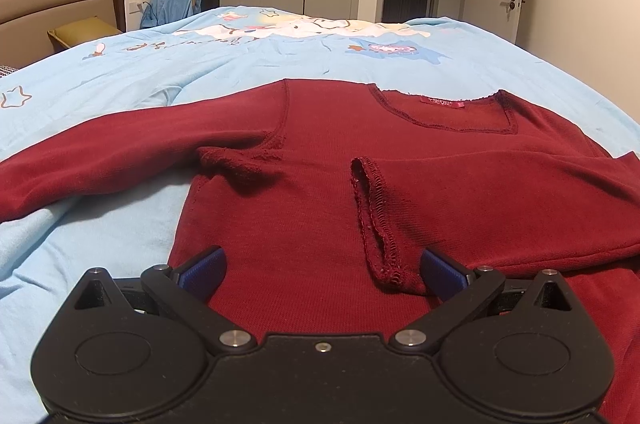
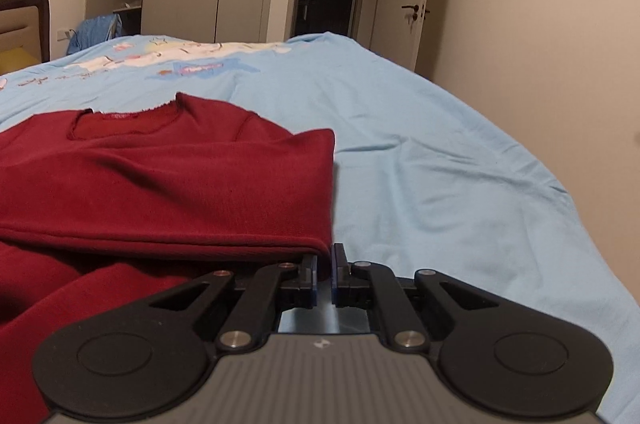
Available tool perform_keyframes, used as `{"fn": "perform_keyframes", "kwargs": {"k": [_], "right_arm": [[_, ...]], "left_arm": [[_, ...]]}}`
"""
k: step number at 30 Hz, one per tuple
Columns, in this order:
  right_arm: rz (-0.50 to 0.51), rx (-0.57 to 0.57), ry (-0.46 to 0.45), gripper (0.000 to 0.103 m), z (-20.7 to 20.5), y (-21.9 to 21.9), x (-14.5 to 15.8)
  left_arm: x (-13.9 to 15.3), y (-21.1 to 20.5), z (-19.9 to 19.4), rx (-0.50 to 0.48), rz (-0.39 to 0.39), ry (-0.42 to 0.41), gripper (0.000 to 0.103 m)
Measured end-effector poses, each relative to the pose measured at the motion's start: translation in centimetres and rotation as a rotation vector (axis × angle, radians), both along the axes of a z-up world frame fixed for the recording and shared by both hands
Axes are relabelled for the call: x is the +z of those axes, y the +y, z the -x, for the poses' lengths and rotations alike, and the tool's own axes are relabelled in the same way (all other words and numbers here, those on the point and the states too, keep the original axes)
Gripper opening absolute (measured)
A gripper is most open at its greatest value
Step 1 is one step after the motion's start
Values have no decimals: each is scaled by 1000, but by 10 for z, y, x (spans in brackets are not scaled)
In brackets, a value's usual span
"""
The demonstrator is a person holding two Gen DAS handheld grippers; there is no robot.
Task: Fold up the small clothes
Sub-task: 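Lay the sleeve on the sweater body and open the right tool, then reach the left tool to the other sleeve cuff and grasp it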
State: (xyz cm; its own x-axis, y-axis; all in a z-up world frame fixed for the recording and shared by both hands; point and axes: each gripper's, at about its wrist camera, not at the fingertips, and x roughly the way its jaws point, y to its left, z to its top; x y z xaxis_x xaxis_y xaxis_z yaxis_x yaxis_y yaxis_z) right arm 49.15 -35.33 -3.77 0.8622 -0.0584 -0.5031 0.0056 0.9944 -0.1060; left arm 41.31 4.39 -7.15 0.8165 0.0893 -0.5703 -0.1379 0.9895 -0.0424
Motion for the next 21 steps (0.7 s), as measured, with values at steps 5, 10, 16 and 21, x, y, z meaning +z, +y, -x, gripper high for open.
{"fn": "perform_keyframes", "kwargs": {"k": [5,10,16,21], "right_arm": [[-31,48,7,16,10,-6,8],[-60,150,13,60,54,-6,18],[-155,270,68,81,121,12,18],[-198,325,135,82,162,36,9]], "left_arm": [[10,6,0,-16,37,21,102],[26,21,26,-5,96,30,102],[40,45,91,11,88,32,102],[38,67,142,49,57,89,102]]}}
